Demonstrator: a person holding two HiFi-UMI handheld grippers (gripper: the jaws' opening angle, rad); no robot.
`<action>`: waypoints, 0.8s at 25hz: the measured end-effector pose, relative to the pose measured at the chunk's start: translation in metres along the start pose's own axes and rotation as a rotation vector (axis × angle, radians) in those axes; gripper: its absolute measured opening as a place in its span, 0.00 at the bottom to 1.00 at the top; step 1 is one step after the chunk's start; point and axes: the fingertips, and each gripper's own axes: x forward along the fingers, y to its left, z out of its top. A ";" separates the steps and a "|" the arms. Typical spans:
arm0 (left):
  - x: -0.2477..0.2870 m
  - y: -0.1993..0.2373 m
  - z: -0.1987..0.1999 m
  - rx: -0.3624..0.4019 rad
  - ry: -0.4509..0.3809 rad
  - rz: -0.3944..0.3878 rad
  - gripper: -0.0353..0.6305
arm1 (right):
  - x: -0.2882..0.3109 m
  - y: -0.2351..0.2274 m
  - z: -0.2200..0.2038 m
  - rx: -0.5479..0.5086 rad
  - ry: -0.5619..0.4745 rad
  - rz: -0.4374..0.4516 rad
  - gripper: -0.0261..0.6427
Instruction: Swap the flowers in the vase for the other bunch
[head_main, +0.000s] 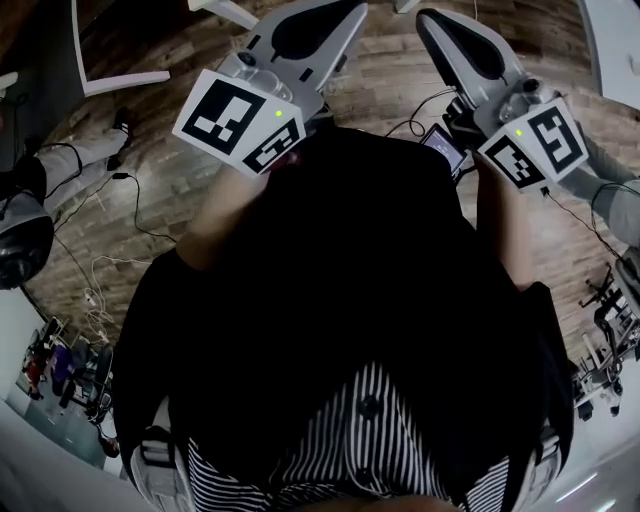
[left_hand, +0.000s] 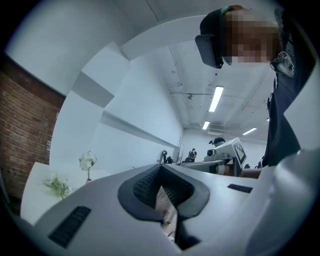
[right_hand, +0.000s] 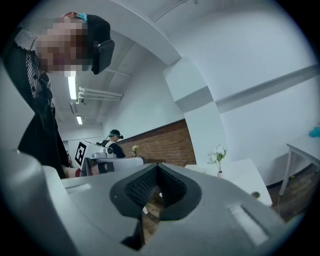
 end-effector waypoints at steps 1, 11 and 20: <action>0.002 0.008 0.003 -0.002 0.002 -0.016 0.06 | 0.010 -0.002 0.004 -0.001 0.002 -0.007 0.04; -0.007 0.091 0.024 0.003 0.014 -0.098 0.06 | 0.094 -0.028 0.017 0.044 0.045 -0.108 0.04; -0.036 0.153 0.049 0.010 -0.017 -0.043 0.06 | 0.158 -0.029 0.046 -0.012 0.005 -0.077 0.04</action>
